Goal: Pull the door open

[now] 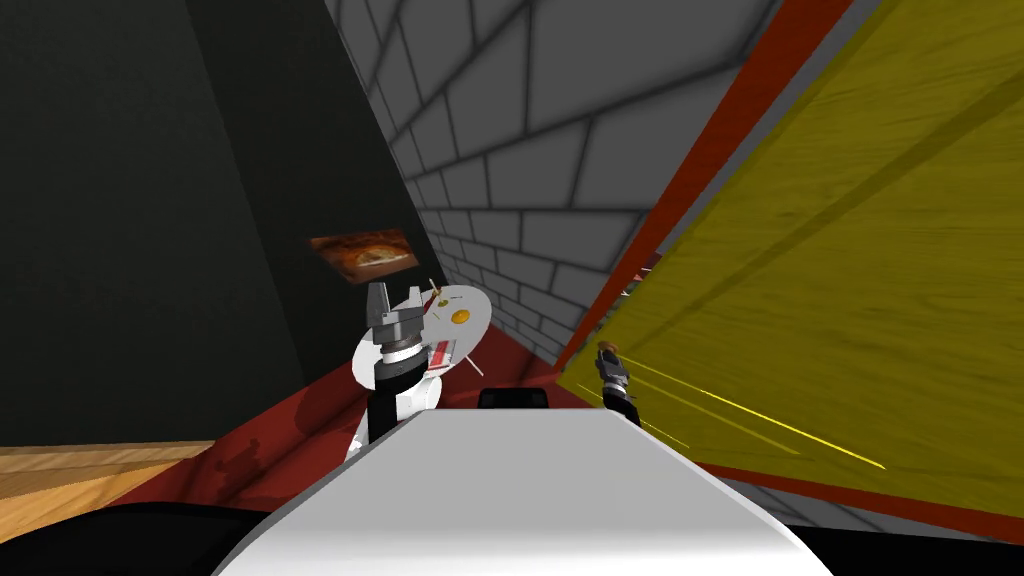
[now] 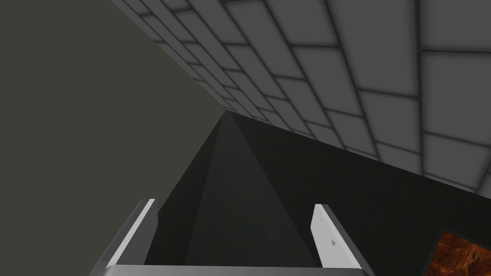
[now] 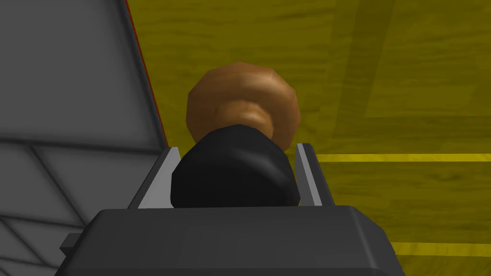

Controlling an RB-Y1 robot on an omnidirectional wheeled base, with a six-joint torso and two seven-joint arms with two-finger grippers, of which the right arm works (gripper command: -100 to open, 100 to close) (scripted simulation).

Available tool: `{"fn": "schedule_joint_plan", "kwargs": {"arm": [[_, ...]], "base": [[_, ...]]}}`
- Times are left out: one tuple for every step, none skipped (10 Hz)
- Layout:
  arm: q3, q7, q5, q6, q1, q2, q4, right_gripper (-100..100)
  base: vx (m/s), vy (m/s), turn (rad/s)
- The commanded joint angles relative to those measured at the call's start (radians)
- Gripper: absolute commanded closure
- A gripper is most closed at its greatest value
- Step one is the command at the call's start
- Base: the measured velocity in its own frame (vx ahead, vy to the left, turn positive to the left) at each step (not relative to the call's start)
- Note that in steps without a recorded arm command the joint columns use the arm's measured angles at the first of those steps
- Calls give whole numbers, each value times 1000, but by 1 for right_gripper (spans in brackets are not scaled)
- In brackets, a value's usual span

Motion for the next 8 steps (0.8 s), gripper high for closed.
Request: {"fn": "schedule_joint_plan", "kwargs": {"arm": [[25,-18,14,-9,9,-8,-9,100],[40,-27,23,-12,14,-12,-16,100],[47,-30,26,-13,16,-14,-19,100],[42,-29,24,-14,9,-14,-5,100],[68,-45,39,-20,21,-23,-15,100],[79,-52,45,-24,26,-28,-20,100],[91,-59,52,-28,31,-34,-25,100],[110,-70,63,-35,39,-43,-34,100]], "base": [[-217,28,65],[-239,20,55],[-231,10,52],[-96,10,15],[-169,11,52],[-275,-42,87],[-256,-49,90],[-244,-16,71]]}}
